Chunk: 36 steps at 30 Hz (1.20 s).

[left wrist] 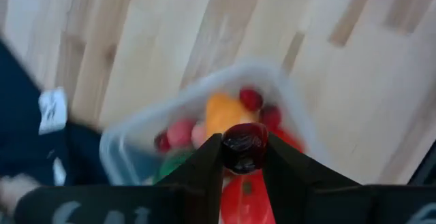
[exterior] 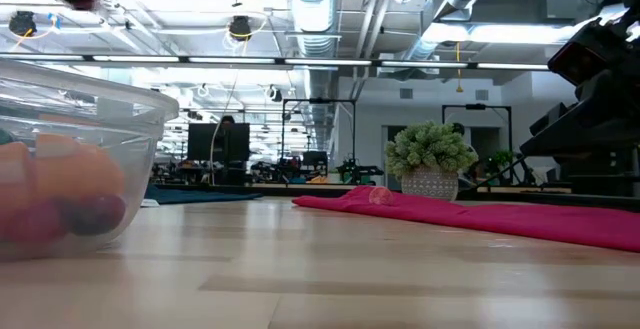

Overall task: Pick and placing Produce into tupperware
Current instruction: Put the cherry into the transparent bin, then put the peach into the transparent bin

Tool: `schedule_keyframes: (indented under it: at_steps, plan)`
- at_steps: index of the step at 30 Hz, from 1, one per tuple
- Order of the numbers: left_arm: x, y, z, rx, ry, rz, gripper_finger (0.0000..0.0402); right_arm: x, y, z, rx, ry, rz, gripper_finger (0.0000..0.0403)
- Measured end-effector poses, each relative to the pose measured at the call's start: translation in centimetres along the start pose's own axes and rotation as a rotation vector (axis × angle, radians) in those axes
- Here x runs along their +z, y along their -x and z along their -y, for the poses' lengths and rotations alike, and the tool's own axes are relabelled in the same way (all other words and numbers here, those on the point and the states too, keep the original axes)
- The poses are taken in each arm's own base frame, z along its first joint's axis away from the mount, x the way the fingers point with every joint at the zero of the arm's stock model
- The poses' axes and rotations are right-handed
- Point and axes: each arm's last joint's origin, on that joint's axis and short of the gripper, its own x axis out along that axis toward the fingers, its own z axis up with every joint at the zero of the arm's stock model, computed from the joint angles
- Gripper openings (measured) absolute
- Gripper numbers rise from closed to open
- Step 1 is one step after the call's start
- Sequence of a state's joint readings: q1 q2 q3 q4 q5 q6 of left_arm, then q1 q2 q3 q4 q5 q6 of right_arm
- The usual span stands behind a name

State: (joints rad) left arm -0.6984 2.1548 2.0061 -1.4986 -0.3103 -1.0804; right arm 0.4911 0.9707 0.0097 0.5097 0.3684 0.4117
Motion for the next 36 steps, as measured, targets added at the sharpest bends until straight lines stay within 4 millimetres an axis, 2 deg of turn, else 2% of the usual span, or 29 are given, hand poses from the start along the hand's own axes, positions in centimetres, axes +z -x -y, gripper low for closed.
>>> schedule_keyframes:
  at_steps: [5, 9, 16, 22, 25, 32, 36]
  plan:
    - [-1.6, 0.4, 0.0, 0.08, 0.074, 0.025, 0.0081, 0.1, 0.0, 0.0, 0.004, -0.004, 0.009, 0.0133]
    - [-2.3, -0.6, 0.4, 0.104, 0.056, 0.039, 0.0097, 0.3, 0.0, -0.1, 0.012, -0.012, 0.028, 0.0134]
    - [-3.2, -3.0, 0.1, 0.187, 0.042, -0.013, 0.0154, 0.3, 0.0, -0.1, 0.014, -0.014, 0.033, 0.0133]
    - [-3.5, -3.4, -0.2, 0.235, 0.023, -0.008, 0.0188, 0.4, 0.0, -0.1, 0.014, -0.014, 0.034, 0.0134]
    - [-3.3, -2.7, 0.0, 0.259, 0.018, 0.142, 0.0192, 0.5, 0.0, -0.2, 0.018, -0.018, 0.044, 0.0133]
    - [-4.6, 0.7, 1.3, 0.26, 0.068, 0.694, 0.0192, 0.5, 0.0, -0.2, 0.019, -0.019, 0.046, 0.0134]
    - [-4.8, 1.3, 1.5, 0.258, 0.118, 0.915, 0.0192, 0.5, 0.0, -0.1, -0.004, -0.019, 0.054, 0.0134]
